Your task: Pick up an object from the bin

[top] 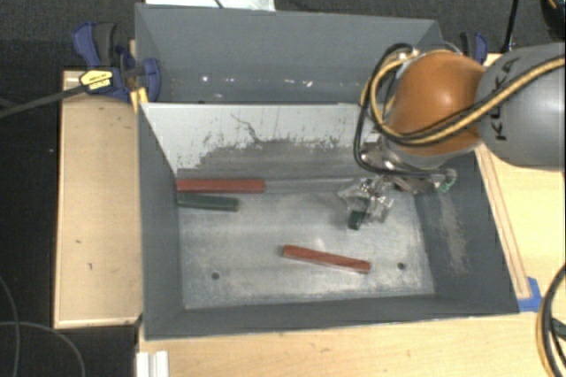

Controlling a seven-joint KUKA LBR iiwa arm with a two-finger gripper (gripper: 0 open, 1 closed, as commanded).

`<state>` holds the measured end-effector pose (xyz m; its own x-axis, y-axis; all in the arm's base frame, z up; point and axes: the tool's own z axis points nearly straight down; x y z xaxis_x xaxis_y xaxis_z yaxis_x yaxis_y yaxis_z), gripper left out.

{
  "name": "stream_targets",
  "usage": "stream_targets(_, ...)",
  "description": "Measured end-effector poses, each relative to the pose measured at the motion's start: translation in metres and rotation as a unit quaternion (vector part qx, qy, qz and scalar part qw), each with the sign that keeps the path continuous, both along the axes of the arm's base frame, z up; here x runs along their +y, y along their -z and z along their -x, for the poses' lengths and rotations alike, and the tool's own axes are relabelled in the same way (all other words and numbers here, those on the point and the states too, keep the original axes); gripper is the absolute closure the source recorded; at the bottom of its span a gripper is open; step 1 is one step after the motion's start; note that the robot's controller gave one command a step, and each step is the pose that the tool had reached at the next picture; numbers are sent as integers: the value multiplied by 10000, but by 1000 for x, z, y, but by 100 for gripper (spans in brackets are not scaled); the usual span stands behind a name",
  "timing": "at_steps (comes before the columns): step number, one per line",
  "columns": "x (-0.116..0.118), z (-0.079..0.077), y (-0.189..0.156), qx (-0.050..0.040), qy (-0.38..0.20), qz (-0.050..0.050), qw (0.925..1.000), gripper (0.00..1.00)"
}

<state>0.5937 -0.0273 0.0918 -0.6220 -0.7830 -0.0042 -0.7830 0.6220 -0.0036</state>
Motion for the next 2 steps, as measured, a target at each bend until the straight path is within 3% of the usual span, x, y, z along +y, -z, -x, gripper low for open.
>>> stream_targets(1, 0, -1, -22, -6, 22, 0, 10000, 100)
stream_targets(2, 0, -4, -95, -29, 52, 3, 10000, 100)
